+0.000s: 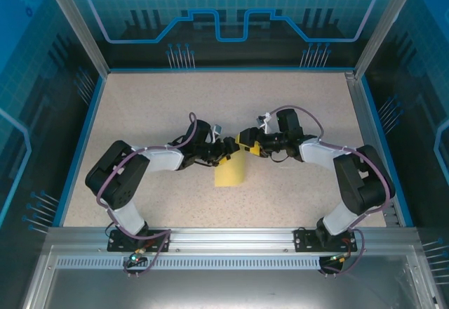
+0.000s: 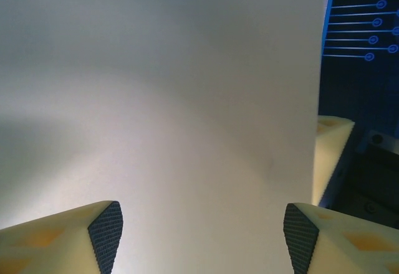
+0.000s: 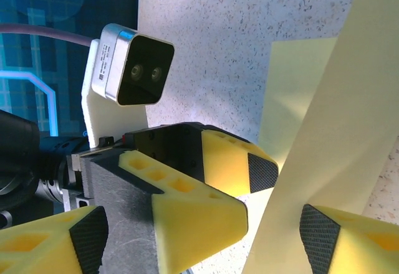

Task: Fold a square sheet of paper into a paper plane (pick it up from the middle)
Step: First fold the square sheet of paper in half at the center of the table.

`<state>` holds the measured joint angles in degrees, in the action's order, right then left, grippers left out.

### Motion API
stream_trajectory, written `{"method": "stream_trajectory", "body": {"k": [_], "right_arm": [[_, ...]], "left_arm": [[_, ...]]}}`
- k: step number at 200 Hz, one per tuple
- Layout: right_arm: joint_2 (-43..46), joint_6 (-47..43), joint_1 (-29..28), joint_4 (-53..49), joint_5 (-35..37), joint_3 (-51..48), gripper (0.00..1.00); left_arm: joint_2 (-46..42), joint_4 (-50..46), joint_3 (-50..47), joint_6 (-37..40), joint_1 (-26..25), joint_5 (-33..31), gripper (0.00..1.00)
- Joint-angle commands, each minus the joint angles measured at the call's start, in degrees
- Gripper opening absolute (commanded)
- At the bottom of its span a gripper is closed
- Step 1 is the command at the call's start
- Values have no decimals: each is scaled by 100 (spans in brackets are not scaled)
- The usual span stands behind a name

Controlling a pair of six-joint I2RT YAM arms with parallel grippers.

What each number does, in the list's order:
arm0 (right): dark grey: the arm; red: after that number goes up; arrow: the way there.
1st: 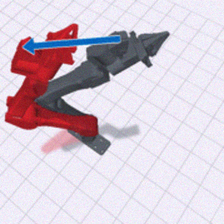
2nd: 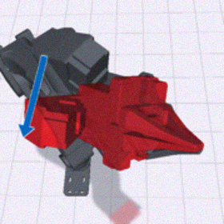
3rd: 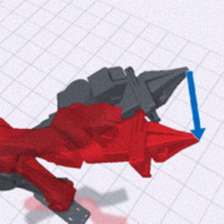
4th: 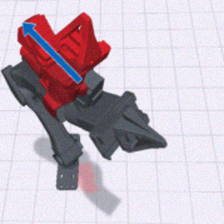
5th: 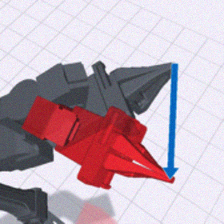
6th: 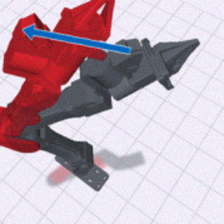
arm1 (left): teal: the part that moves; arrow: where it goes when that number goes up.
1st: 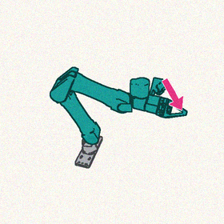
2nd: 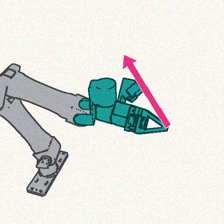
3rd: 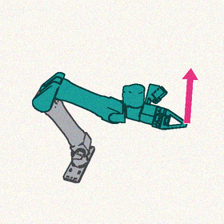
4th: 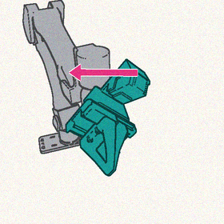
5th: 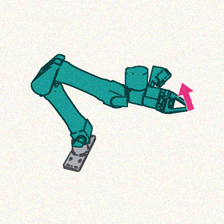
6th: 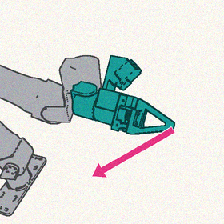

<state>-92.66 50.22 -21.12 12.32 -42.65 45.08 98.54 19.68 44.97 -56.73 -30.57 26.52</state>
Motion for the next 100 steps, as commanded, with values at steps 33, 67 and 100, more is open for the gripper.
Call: {"method": "stream_trajectory", "body": {"k": [33, 67, 100], "right_arm": [[-217, 219, -102, 550, -252, -119, 89], [-286, 253, -137, 596, -279, -79, 92], [-350, 326, -145, 690, -279, -78, 93]], "left_arm": [[-134, 626, -201, -283, 96, 315, 74], [-62, 817, -166, -270, 103, 537, 74], [-17, 817, -138, -227, 96, 606, 71]]}}
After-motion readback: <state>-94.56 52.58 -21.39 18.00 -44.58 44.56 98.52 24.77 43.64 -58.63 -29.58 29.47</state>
